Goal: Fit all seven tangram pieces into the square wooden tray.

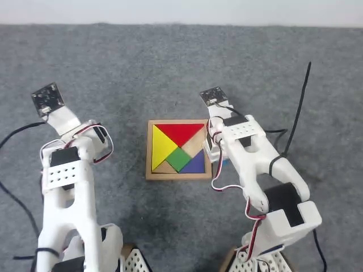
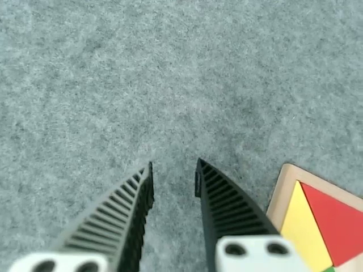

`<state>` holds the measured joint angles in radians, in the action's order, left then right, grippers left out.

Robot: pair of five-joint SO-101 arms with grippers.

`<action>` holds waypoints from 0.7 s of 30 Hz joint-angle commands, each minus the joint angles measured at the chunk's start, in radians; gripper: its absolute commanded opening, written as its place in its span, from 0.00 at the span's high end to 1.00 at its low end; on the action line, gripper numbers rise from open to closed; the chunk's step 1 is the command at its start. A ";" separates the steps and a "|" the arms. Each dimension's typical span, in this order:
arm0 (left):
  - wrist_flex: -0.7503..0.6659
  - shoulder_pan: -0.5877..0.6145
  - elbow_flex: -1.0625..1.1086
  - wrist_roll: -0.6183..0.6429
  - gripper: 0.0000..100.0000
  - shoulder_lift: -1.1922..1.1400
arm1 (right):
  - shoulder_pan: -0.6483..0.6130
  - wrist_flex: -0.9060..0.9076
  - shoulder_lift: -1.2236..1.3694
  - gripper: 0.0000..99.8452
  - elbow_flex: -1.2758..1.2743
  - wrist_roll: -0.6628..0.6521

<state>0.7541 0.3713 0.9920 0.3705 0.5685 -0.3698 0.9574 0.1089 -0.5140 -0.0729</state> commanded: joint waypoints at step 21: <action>-0.025 -0.006 -0.013 0.009 0.87 0.040 | 0.004 -0.021 -0.395 0.99 -0.109 -0.107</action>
<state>0.7541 0.3713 0.9920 0.3705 0.5685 -0.3744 0.9620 -0.2209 -0.6322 -0.1573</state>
